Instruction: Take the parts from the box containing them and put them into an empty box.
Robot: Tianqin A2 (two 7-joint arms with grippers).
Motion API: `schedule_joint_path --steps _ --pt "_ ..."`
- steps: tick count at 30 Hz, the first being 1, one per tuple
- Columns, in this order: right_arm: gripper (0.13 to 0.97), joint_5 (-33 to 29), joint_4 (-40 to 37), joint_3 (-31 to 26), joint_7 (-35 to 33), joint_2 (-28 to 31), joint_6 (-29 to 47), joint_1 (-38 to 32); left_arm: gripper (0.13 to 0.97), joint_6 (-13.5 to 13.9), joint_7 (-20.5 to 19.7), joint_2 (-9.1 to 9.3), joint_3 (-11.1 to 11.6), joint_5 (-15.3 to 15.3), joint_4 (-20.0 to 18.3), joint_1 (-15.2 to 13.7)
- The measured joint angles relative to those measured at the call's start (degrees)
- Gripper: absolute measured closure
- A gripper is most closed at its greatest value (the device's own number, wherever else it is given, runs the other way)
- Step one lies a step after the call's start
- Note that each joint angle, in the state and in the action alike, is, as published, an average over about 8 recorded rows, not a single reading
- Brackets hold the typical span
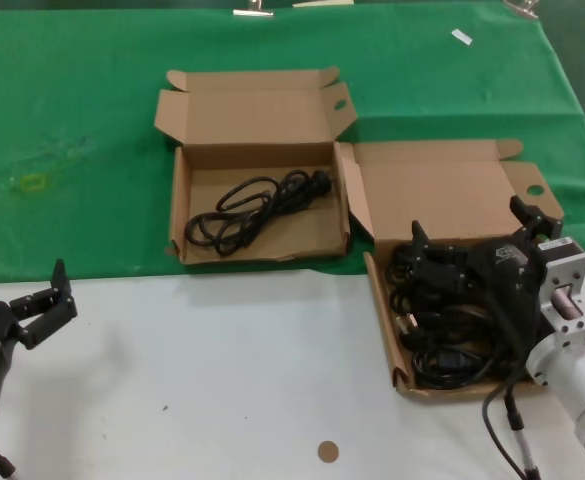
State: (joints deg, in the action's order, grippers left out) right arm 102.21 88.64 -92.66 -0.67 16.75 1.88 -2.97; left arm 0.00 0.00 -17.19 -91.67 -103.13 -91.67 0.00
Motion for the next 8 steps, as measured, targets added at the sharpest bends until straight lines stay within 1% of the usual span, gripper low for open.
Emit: schedule_joint_path --steps 8 --pt "0.129 0.0 0.0 0.0 0.0 0.0 0.0 0.0 0.132 0.0 0.0 0.0 0.0 0.0 0.0 0.0"
